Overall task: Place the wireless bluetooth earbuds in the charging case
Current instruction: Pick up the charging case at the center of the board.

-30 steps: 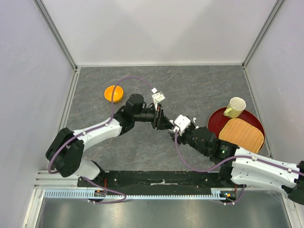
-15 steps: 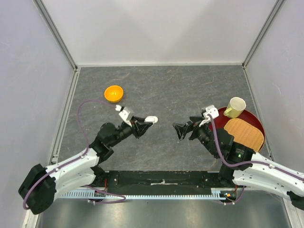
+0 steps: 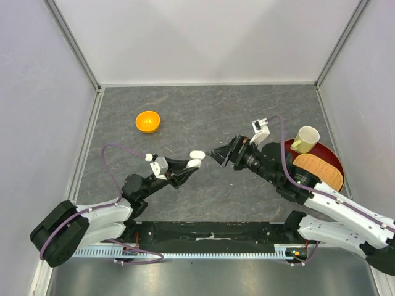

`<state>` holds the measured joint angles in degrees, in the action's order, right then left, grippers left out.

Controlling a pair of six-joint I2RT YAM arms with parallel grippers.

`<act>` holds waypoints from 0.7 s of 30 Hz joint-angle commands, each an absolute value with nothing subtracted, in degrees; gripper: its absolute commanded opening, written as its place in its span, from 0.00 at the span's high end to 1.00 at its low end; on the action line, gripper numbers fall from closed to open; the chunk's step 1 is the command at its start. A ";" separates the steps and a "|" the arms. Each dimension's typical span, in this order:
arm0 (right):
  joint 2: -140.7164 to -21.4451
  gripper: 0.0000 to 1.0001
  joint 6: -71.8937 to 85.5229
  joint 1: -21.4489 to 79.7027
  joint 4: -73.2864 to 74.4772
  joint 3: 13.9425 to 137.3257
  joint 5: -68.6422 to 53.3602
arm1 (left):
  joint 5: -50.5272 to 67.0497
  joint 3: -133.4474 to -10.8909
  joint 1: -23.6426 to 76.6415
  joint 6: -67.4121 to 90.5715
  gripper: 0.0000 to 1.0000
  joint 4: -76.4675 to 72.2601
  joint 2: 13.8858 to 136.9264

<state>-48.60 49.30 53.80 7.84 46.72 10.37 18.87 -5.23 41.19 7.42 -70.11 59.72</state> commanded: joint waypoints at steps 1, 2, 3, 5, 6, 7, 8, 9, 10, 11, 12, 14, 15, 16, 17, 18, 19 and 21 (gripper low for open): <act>-53.34 0.03 68.07 48.52 -4.85 43.00 -13.24 | 23.73 -5.71 41.22 4.04 0.98 -89.03 59.77; -54.05 0.06 71.42 47.99 -9.18 41.06 -15.45 | 23.64 -5.54 41.22 4.04 0.98 -89.47 59.33; -55.36 0.08 74.07 47.90 -13.93 36.96 -17.38 | 23.64 -5.36 41.31 3.69 0.98 -89.99 59.15; -56.86 0.11 78.81 47.90 -23.97 34.20 -19.68 | 23.20 -5.01 41.22 3.25 0.98 -90.00 58.10; -58.17 0.11 79.01 47.81 -24.43 33.32 -19.69 | 23.20 -4.84 41.31 2.73 0.98 -90.00 57.75; -58.62 0.11 79.10 47.81 -23.74 33.22 -19.17 | 23.20 -4.66 41.22 2.46 0.98 -89.91 57.40; -58.97 0.10 79.71 47.90 -24.08 33.05 -19.07 | 23.20 -4.31 41.22 2.29 0.98 -89.91 56.70; -59.67 0.10 79.89 47.81 -24.95 32.87 -19.07 | 23.03 -4.22 41.31 1.94 0.98 -90.00 56.52; -59.85 0.10 79.98 47.90 -25.66 33.13 -18.99 | 22.59 -4.04 41.31 1.76 0.98 -89.83 56.25; -60.03 0.09 79.98 47.81 -25.49 33.31 -18.72 | 22.50 -3.87 41.31 1.58 0.98 -89.82 56.16; -60.29 0.08 79.98 47.81 -25.31 33.48 -18.55 | 22.41 -3.87 41.31 1.23 0.98 -89.82 55.99; -60.55 0.06 80.59 47.90 -25.22 33.40 -17.58 | 22.59 -3.95 41.22 1.06 0.98 -89.56 55.81; -60.90 0.06 81.38 47.81 -25.57 32.96 -17.32 | 22.76 -3.96 41.22 0.97 0.98 -89.56 55.90; -61.26 0.05 82.08 47.81 -27.40 32.61 -17.23 | 23.29 -3.96 41.22 0.97 0.98 -89.47 55.90; -61.61 0.05 82.87 47.81 -28.38 32.26 -17.31 | 23.46 -4.04 41.22 0.97 0.98 -89.47 56.07; -62.66 0.05 83.75 47.90 -29.43 31.56 -17.40 | 23.55 -4.13 41.31 1.05 0.98 -89.47 55.99; -63.19 0.05 85.59 47.81 -31.27 31.20 -17.49 | 23.90 -4.13 41.22 1.05 0.98 -89.47 56.07; -64.94 0.05 87.27 47.81 -33.56 29.98 -17.93 | 24.08 -4.22 41.31 1.23 0.98 -89.47 56.07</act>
<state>-62.37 81.84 47.99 -25.26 32.08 -16.95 22.87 -4.27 41.23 4.21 -73.45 56.62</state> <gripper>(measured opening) 0.949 0.360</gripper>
